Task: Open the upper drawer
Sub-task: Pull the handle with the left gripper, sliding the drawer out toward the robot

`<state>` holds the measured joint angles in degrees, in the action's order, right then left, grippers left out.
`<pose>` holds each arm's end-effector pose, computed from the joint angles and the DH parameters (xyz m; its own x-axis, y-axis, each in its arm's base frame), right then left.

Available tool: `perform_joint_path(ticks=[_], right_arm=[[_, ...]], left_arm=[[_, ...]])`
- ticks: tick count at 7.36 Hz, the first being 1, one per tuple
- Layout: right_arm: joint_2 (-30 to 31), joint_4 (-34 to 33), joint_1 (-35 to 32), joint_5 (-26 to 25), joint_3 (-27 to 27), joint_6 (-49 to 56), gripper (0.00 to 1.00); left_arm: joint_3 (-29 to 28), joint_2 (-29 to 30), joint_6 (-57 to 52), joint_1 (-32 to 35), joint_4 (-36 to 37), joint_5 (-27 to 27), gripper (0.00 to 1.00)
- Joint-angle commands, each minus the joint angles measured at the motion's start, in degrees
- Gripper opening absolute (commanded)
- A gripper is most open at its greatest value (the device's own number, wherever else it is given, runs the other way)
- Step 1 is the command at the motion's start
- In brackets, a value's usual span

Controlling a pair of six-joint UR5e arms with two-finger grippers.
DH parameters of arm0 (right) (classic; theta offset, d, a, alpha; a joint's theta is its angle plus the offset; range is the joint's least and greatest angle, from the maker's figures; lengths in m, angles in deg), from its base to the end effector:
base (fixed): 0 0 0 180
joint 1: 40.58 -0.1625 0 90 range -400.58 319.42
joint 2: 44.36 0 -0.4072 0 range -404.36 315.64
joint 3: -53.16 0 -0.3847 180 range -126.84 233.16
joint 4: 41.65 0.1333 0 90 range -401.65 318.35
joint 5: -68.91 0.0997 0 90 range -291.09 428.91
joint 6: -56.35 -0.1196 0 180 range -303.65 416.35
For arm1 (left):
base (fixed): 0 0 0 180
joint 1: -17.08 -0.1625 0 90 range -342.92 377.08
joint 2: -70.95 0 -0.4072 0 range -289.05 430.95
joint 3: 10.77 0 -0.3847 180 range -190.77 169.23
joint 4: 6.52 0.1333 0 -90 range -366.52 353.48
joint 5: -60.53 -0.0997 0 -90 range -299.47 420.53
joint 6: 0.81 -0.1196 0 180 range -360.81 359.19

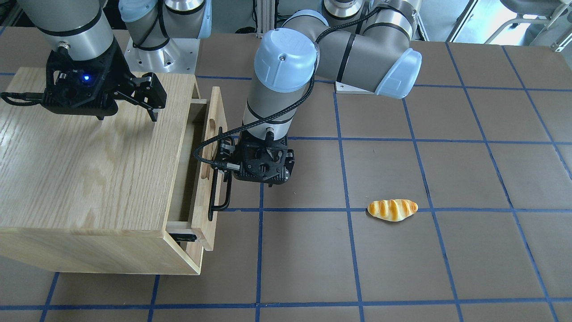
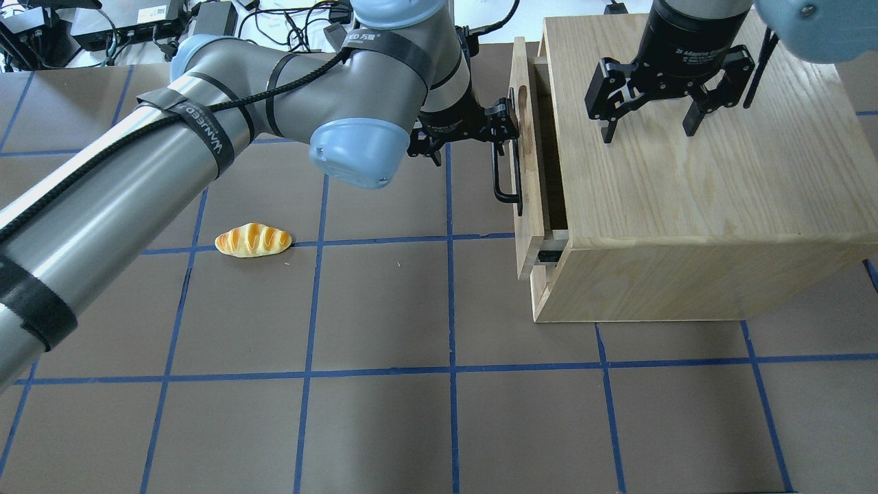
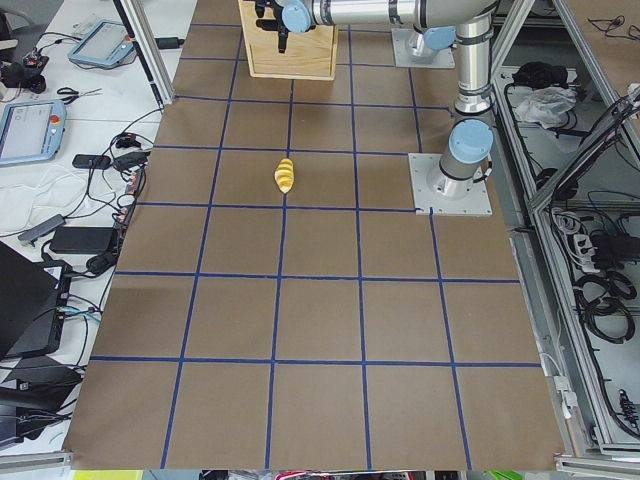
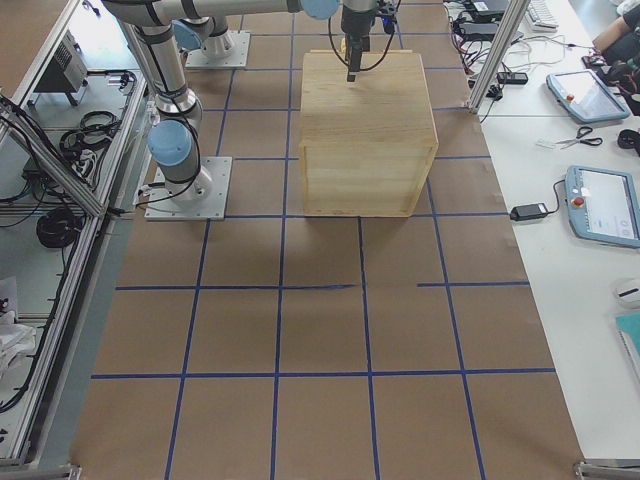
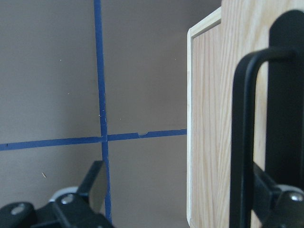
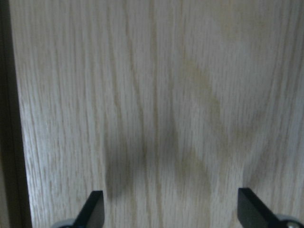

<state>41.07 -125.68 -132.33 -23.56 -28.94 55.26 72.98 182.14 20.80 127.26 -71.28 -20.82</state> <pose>0.1437 -0.5064 0.4668 -0.9989 -0.0135 0.0439 -0.0115 0.9989 0.0452 -0.3621 -0.5468 0.3445 -0.9791 0.0004 0.2034 -0.0228 0.9935 -0.1117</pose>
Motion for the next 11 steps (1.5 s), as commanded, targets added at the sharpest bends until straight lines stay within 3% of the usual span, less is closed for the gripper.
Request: perform_joint_path(ticks=[1, 11], right_arm=[[0.00, 0.00, 0.00, 0.00, -0.07, 0.03, 1.00], [0.00, 0.00, 0.00, 0.00, 0.01, -0.06, 1.00]], left_arm=[[-0.51, -0.44, -0.78, -0.93, -1.77, -0.21, 1.00], [-0.60, -1.76, -10.09, -5.94, -5.72, -1.71, 1.00]])
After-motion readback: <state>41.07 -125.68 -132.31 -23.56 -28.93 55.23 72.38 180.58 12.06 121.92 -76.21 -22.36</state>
